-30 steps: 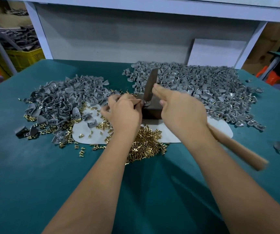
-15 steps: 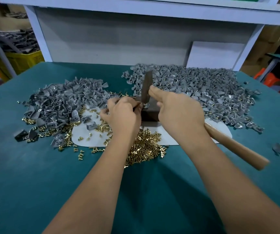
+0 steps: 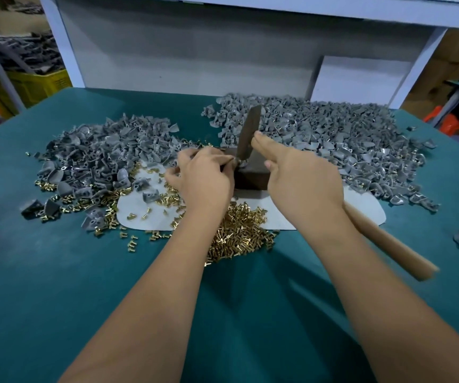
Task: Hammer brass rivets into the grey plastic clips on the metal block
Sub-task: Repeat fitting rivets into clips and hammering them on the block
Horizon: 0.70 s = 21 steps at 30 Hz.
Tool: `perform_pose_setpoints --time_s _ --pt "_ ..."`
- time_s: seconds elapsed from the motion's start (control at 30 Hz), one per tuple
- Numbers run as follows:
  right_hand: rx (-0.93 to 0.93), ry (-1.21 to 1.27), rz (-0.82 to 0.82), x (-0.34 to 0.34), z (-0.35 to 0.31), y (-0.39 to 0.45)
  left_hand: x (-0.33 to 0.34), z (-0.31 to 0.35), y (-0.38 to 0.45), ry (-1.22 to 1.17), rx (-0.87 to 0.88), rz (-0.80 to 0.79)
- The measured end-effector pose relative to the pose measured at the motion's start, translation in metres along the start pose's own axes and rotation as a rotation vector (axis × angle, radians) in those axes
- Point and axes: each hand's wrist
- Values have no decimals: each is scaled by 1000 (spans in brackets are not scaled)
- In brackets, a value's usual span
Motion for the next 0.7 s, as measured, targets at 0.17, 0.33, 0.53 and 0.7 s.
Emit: perform_pose_setpoints --time_s 0.17,0.33,0.53,0.7 --pt "1 8 50 -1 -5 -7 0 1 0 -7 -32 -22" --pt "39 18 69 -8 -4 -1 -2 3 -3 -44 -27 -26" --pt "5 -4 6 -4 2 -5 -3 3 -3 -3 32 -7" --pt "4 -26 43 -2 0 -4 -2 3 -3 -18 29 -5"
Point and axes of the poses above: each hand's wrist, its own y-axis towards the middle knuckle, its own x-axis out of the palm, z = x × y, and after that the axes turned 2 degrees about -x, right-handed
